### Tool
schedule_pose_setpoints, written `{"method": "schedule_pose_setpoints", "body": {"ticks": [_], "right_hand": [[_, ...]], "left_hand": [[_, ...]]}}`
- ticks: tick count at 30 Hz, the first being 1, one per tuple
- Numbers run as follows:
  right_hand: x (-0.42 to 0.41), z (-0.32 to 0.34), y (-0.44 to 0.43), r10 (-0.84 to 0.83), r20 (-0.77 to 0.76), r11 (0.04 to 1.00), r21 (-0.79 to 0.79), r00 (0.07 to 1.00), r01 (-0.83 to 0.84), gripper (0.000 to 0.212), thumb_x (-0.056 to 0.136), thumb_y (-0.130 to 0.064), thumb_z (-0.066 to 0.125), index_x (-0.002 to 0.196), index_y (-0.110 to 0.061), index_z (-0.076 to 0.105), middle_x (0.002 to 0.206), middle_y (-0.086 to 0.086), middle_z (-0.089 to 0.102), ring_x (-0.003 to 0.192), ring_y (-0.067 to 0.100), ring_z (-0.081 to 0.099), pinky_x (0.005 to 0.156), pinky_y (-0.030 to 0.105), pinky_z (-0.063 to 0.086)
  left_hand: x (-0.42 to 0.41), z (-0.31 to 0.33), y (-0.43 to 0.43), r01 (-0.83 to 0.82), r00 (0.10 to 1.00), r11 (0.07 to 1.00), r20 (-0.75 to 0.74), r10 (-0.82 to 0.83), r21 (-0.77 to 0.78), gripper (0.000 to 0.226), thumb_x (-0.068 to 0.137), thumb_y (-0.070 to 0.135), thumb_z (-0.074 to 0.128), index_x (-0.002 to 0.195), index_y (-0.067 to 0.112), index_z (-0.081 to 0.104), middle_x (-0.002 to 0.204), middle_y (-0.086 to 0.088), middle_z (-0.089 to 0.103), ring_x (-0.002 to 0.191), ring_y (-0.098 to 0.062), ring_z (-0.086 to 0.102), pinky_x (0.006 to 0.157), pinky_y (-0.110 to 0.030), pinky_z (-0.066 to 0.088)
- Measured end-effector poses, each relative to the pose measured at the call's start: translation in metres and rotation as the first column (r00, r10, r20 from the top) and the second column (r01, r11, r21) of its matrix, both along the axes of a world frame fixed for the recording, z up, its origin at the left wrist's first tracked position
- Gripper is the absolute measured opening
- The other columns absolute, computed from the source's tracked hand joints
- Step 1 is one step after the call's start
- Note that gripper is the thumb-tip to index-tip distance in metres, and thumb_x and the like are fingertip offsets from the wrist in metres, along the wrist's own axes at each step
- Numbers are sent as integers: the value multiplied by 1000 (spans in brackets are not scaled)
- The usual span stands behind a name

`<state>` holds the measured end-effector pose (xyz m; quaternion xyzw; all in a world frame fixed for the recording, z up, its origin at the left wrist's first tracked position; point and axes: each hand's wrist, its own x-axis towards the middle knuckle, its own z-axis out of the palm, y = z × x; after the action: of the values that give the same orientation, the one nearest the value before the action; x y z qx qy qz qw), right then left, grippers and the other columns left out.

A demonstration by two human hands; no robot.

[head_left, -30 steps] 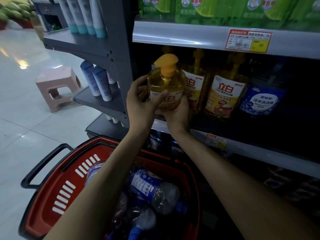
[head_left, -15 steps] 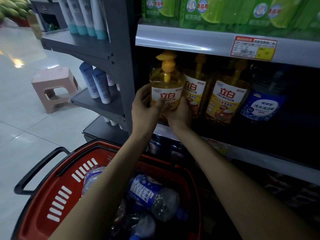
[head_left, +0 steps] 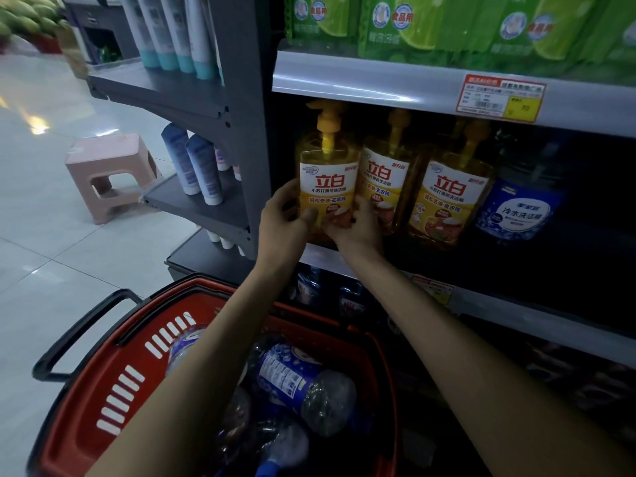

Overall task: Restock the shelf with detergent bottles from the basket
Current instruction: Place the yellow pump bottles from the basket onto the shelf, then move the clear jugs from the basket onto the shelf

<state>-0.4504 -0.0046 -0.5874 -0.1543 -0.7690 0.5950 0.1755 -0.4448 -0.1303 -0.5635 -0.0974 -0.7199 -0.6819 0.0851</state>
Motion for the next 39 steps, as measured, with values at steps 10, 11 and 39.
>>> {"method": "schedule_pose_setpoints", "body": {"ticks": [10, 11, 39], "right_hand": [[64, 19, 19, 114, 72, 963, 236, 991, -128, 56, 87, -15, 76, 138, -18, 51, 119, -5, 53, 117, 14, 53, 90, 29, 50], [74, 21, 22, 138, 80, 952, 265, 987, -155, 57, 88, -17, 76, 139, -17, 50, 118, -7, 51, 116, 12, 51, 87, 23, 46], [269, -111, 19, 612, 432, -30, 850, 662, -526, 29, 92, -35, 62, 118, -22, 63, 120, 7, 57, 104, 24, 59, 81, 36, 55]], "left_hand": [[33, -6, -29, -1, 995, 909, -90, -40, -417, 50, 95, 23, 72, 142, 27, 56, 132, 7, 63, 109, 7, 58, 88, -11, 44], [39, -8, -35, -9, 993, 879, -109, -48, -476, 52, 94, 24, 71, 143, 30, 54, 135, 4, 61, 112, 2, 57, 93, -19, 46], [198, -108, -159, -53, 991, 91, -63, -114, -994, 60, 82, 54, 60, 130, 19, 59, 134, -17, 48, 106, -41, 61, 73, -48, 57]]}}
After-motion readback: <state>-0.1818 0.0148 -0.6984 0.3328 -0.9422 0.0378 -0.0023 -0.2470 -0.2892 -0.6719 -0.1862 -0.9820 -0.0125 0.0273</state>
